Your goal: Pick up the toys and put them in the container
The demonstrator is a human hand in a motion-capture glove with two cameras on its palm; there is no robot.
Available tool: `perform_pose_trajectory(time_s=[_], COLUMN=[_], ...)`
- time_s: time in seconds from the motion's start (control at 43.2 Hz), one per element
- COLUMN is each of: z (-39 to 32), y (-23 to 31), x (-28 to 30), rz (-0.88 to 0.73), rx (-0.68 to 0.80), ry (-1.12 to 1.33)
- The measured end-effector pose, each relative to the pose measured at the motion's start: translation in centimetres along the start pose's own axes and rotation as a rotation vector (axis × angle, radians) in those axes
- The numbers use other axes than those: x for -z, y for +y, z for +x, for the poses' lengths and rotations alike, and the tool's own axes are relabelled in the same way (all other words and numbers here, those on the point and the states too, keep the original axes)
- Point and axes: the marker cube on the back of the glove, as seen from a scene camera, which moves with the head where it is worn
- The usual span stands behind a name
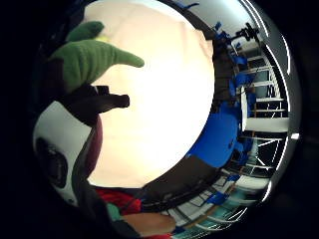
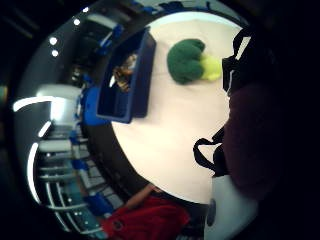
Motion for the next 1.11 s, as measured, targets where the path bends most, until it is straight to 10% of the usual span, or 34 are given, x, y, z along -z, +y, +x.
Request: perform_pose_trajectory(time_s=[0.833, 1.111], z=[-23.3, -27.1], y=[-14.8, -16.4], x=[5.3, 3.6], rz=[0.047, 0.095], rx=[0.360, 0.277], ry=[-0.006, -0.079])
